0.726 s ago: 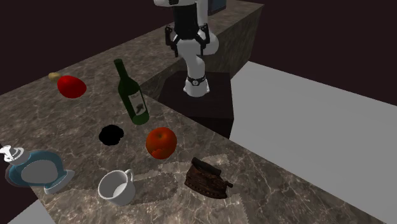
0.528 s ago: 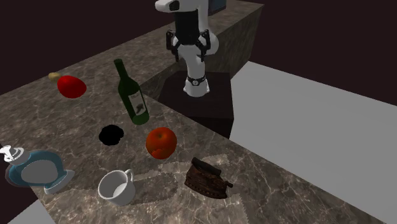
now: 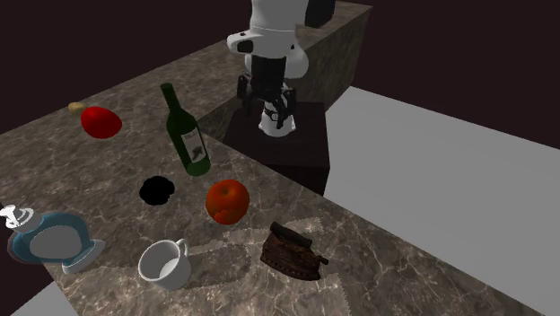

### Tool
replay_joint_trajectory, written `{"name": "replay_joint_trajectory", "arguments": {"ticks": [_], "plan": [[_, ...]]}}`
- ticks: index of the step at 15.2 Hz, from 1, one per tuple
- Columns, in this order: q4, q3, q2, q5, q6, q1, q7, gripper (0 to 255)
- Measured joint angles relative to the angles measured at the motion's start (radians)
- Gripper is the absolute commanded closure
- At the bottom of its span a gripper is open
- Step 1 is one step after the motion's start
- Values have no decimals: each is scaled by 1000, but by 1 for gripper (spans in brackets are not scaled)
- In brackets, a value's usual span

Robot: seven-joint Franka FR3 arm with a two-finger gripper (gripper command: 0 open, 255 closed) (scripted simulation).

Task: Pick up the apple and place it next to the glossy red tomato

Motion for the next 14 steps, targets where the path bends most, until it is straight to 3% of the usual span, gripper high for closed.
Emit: {"name": "replay_joint_trajectory", "arguments": {"ticks": [7, 11, 14], "plan": [[62, 174, 231, -185, 193, -175, 464, 0], [137, 241, 373, -354, 228, -275, 751, 0], [173, 258, 443, -435, 239, -304, 872, 0]]}}
